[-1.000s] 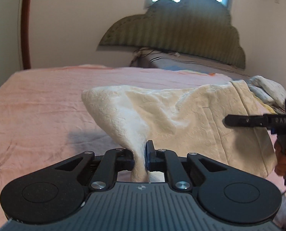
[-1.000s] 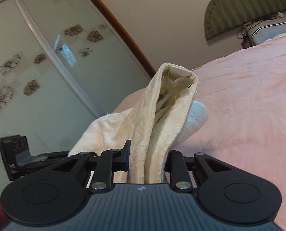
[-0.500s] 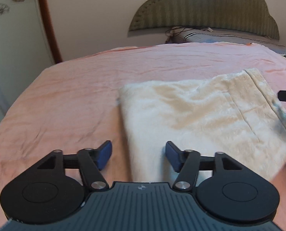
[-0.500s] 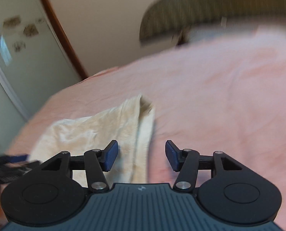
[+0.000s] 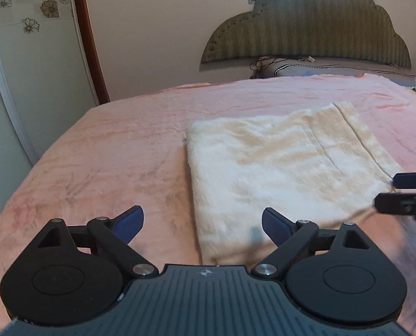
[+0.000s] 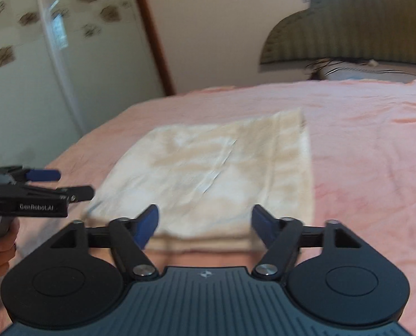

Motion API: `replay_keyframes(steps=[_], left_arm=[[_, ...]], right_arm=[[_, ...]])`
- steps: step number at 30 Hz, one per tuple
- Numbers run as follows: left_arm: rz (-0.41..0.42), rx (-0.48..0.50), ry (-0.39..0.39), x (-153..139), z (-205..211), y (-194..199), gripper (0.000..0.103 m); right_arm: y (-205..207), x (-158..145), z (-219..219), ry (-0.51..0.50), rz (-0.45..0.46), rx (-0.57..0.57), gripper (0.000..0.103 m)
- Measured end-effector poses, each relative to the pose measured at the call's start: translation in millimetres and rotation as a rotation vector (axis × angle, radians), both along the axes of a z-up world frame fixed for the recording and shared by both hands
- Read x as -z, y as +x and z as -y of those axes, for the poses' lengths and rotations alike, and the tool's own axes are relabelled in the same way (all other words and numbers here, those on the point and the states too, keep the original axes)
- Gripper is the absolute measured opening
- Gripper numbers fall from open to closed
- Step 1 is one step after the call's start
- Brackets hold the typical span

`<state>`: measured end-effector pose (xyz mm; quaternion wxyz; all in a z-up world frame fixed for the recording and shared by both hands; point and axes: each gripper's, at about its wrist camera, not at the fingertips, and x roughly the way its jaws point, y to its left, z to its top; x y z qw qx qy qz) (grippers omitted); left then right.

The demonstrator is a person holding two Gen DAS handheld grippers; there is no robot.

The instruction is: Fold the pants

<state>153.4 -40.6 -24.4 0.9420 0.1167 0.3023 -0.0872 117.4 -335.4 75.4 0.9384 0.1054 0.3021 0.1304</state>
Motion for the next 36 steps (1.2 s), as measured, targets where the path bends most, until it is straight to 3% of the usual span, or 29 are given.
replay_keyframes(steps=[2,4,7,10,15,19,21,26,31,36], left_arm=[[-0.022,-0.015,0.037,12,3,-5,0.091],[-0.053,-0.049,0.039,14,-1,-11,0.086],[-0.044,-0.066,-0.119,12,-22,-34,0.093],[-0.069,-0.078,-0.182,25,-29,-46,0.099],[-0.112,-0.079,-0.134,48,-25,-41,0.101],[-0.083,-0.073,-0.104,53,-21,-48,0.103],[-0.075,-0.083,-0.108,54,-22,-51,0.103],[-0.076,-0.090,-0.116,53,-24,-53,0.103],[-0.083,-0.092,-0.126,53,-25,-52,0.103],[-0.081,-0.092,-0.125,53,-25,-53,0.103]], right_arm=[[2,13,-4,-0.047,-0.048,0.009,0.076],[0,18,-4,-0.059,-0.125,0.089,0.076],[-29,2,-7,-0.022,-0.097,0.180,0.078],[-60,-8,-20,0.065,-0.080,0.189,0.099],[-81,-15,-52,0.101,-0.099,0.103,0.099],[-71,-7,-69,-0.140,-0.071,0.168,0.100],[-68,2,-70,-0.190,-0.067,0.167,0.100],[-65,16,-62,-0.118,-0.106,0.178,0.100],[-69,13,-62,-0.171,-0.063,0.183,0.100],[-63,25,-55,-0.159,-0.094,0.194,0.100]])
